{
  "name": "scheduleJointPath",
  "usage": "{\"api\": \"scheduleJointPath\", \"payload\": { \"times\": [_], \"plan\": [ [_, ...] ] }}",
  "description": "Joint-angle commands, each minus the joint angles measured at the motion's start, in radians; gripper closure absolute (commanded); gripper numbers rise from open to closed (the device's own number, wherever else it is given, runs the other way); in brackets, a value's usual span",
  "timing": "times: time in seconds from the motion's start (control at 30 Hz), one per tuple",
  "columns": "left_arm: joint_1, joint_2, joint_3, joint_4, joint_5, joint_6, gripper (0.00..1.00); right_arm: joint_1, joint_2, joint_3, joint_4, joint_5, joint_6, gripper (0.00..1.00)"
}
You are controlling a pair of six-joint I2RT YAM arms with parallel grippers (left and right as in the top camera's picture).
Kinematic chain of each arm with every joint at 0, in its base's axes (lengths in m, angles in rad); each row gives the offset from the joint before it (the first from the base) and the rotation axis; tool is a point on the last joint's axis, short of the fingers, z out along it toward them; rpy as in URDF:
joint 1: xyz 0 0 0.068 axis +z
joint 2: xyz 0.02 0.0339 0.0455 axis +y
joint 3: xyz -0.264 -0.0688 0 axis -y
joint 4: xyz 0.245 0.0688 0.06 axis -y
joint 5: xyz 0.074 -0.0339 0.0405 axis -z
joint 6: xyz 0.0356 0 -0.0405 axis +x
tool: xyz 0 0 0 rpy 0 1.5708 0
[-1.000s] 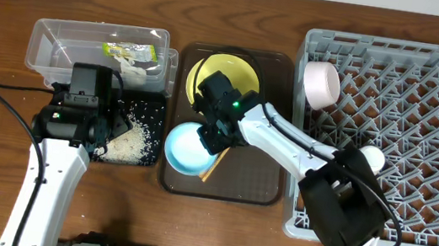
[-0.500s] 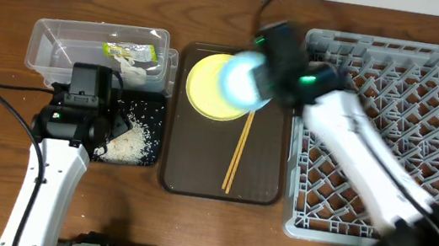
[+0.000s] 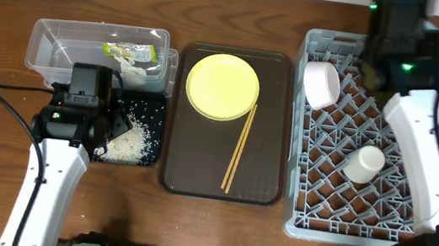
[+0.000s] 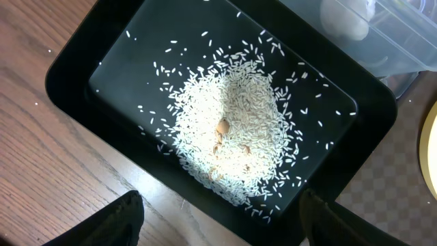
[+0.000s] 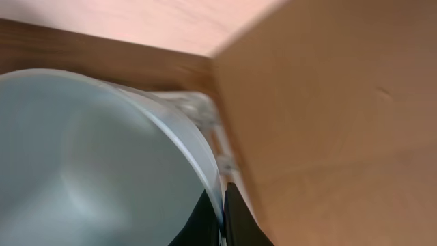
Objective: Sort waste into correct bins and load items into the dishwasher rack
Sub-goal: 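Move the blue bowl into the dish rack with the right gripper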
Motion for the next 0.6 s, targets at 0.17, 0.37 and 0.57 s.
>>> {"api": "scheduleJointPath", "payload": {
  "times": [0.17, 0.37, 0.57],
  "plan": [
    [0.006, 0.002, -0.009, -0.002, -0.023, -0.009, 0.24, -0.066, 0.121, -0.046, 0.003, 0.129, 0.032, 0.99],
    [0.006, 0.002, -0.009, -0.002, -0.023, -0.009, 0.24, -0.057, 0.216, -0.085, -0.001, 0.128, 0.074, 0.99],
    [0.006, 0.002, -0.009, -0.002, -0.023, -0.009, 0.24, -0.023, 0.284, -0.092, -0.002, 0.108, 0.119, 0.99]
  ]
}}
